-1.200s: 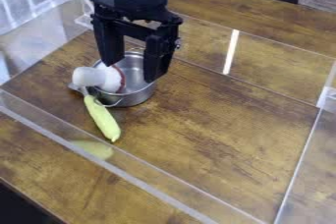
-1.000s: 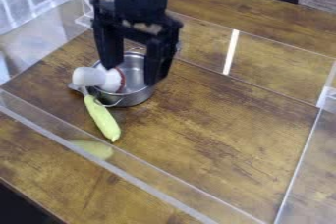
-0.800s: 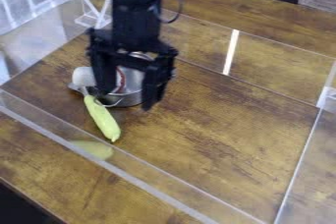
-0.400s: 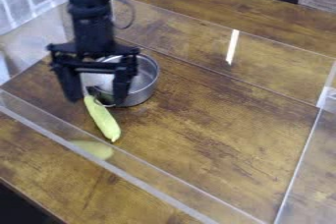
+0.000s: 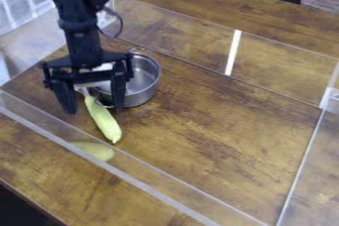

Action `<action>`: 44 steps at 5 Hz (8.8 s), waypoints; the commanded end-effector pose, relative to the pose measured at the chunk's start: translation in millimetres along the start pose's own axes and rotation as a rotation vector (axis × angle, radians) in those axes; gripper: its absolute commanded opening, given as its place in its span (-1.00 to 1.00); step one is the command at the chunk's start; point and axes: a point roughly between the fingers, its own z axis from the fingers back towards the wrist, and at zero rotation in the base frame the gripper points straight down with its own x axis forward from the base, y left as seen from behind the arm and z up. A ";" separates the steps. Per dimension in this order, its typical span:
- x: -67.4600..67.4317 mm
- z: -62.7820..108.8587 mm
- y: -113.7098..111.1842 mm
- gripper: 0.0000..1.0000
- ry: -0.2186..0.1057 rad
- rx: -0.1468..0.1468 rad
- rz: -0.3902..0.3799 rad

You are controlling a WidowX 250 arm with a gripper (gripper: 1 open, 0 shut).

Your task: Move the green spoon to the right

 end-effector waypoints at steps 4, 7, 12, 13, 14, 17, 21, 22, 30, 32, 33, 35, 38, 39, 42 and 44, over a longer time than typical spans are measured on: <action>-2.1 -20.2 -17.2 1.00 -0.003 -0.064 0.283; -2.9 -16.9 -7.6 1.00 0.037 -0.077 0.409; 15.9 -12.2 9.6 1.00 0.092 -0.084 0.542; 11.2 -16.3 6.2 -1.00 0.097 -0.076 0.559; 4.5 -19.2 2.5 1.00 0.101 -0.063 0.551; -3.8 3.8 -22.0 -1.00 0.093 -0.063 0.453; -12.3 92.2 -113.2 -1.00 0.071 -0.127 0.133; -8.2 92.7 -104.6 -1.00 0.035 -0.146 0.208; -8.6 68.0 -164.2 -1.00 -0.118 -0.157 0.476; -0.1 68.6 -167.3 -1.00 -0.150 -0.152 0.445; 0.3 67.4 -171.2 -1.00 -0.167 -0.148 0.470; -24.6 52.2 -177.4 -1.00 -0.183 -0.106 0.318; -43.5 3.6 -175.7 -1.00 -0.133 -0.016 -0.226; -48.2 -11.9 -183.4 -1.00 -0.101 -0.008 -0.374; -58.8 -10.0 -190.5 -1.00 0.020 0.012 -0.686; -72.1 -27.1 -182.9 -1.00 0.078 0.005 -0.829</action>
